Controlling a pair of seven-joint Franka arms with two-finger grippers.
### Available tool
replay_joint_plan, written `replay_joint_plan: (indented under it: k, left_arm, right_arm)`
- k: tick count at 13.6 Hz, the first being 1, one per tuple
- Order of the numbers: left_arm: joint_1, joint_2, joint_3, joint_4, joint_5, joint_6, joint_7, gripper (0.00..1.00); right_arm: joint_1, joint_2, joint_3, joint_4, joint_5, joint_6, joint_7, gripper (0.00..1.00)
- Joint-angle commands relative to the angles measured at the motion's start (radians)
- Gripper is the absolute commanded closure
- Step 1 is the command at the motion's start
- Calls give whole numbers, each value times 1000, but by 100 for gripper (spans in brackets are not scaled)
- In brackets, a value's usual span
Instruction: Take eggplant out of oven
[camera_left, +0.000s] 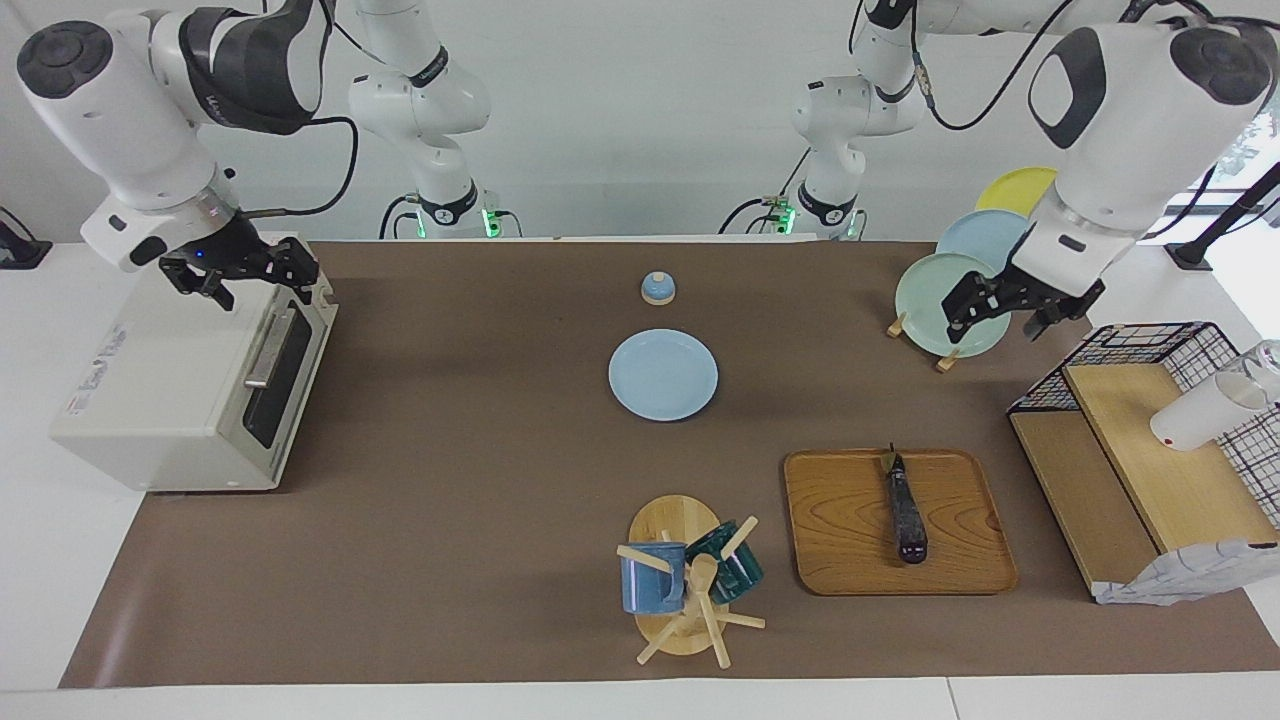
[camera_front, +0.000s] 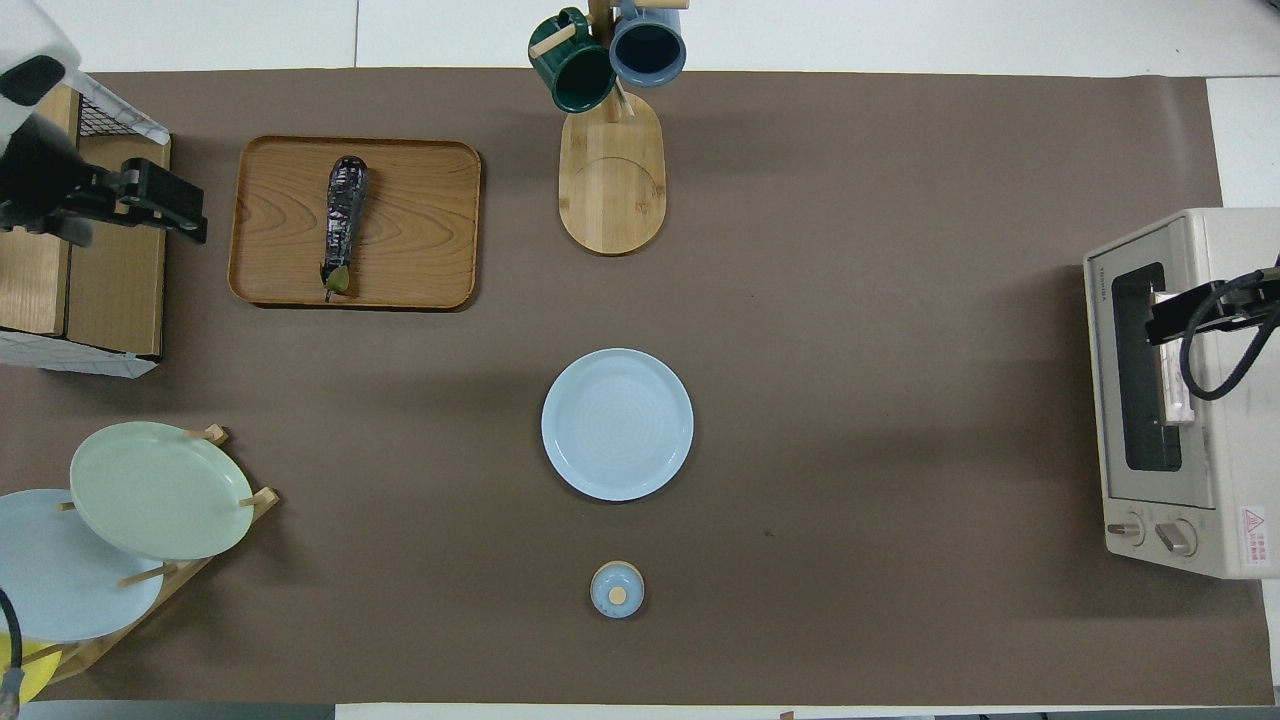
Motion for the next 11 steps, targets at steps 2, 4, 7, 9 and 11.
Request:
replay_joint_plan:
  k: [2,4,7,9,11]
  left_arm:
    - [27,-174,4,-241,-15,0,-7,0]
    - [31,-240,4,-359,-15,40,-7,0]
    - [21,-271,7,-430,-18,80,-21,0]
    - [-25,-251,62,-383,-69,66,-45,0]
    - [-29,-236,83,-346,-104,42,-48,0]
  right_arm:
    - [-25,6,66,31,17,-28,81,0]
    - [-25,-11,66,14,12,-13,76,0]
    - [-11,-49,64,-36,9,19,72,0]
    - [18,-46,49,-36,-7,21,72,0]
    - [67,-41,-9,-32,-8,21,73,0]
